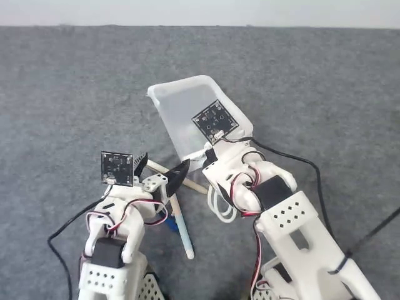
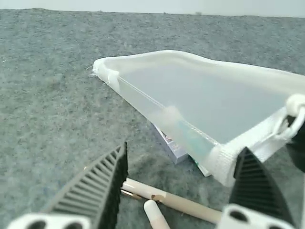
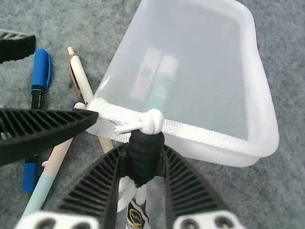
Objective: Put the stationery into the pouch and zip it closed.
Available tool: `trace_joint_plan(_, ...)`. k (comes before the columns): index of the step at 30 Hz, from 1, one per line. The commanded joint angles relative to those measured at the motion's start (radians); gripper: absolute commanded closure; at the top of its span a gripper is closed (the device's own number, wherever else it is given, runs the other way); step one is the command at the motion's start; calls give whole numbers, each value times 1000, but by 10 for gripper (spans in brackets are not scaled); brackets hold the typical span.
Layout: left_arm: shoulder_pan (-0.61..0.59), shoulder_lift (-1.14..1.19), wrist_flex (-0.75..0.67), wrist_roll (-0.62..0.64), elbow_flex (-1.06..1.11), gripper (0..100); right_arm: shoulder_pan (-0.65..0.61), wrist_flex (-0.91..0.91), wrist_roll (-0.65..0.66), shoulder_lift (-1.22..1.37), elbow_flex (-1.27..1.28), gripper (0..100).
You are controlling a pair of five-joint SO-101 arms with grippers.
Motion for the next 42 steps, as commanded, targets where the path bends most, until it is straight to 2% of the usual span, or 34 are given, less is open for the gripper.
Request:
trace_joint_plan(1,26,-11,34,-12,-13,662,-48,-24,6,-45,-12,993)
trace_joint_plan(11,-14,-11,40,-14,-13,662,-50,-24,6,-47,-14,993)
trace_joint_plan(17,11,-12,87,-100,-13,662,-53,-25,6,-48,-17,993)
trace_joint_plan(29,6,-12,81,-95,-13,663,-56,-24,6,-48,-17,993)
trace_joint_plan(35,-71,-12,35,-54,-13,664,-56,-15,6,-77,0,993)
trace_joint_plan(42,-72,-14,31,-63,-19,833,-56,-22,9,-252,110,993)
